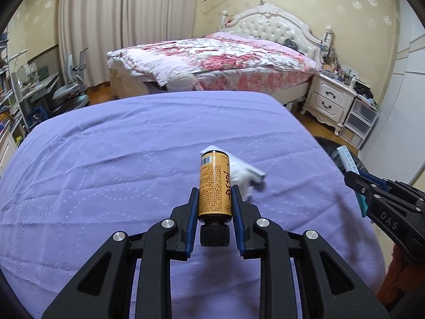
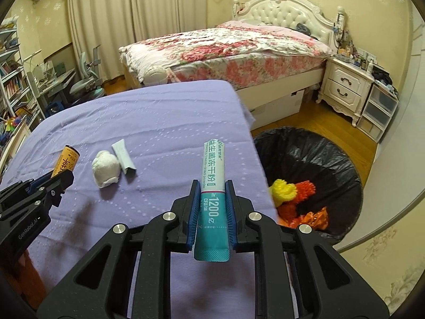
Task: Collect trash
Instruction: 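Carry the bottle and tube over the black bin and open both tools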
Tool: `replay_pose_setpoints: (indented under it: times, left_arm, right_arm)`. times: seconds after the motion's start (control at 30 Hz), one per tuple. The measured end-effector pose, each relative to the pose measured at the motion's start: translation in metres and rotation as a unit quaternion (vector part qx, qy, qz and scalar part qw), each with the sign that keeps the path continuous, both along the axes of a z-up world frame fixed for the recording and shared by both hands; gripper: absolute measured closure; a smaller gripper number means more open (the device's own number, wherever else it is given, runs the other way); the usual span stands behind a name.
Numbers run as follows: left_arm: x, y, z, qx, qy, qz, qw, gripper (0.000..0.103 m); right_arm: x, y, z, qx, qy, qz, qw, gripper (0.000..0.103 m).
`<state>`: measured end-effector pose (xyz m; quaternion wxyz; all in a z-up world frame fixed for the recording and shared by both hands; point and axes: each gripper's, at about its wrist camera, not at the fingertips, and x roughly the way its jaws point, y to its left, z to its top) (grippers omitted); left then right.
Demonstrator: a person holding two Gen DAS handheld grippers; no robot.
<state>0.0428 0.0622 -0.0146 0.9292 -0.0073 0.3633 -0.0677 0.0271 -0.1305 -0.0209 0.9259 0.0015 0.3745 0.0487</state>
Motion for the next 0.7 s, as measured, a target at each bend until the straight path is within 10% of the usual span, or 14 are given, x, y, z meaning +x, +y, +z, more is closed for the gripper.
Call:
replay_pose_setpoints:
  times: [0.7]
  left_arm:
    - [0.041, -0.132, 0.002, 0.023, -0.017, -0.106, 0.9940, 0.078]
  right_arm:
    - [0.023, -0.117, 0.005, 0.015, -0.029, -0.123, 0.992, 0.084]
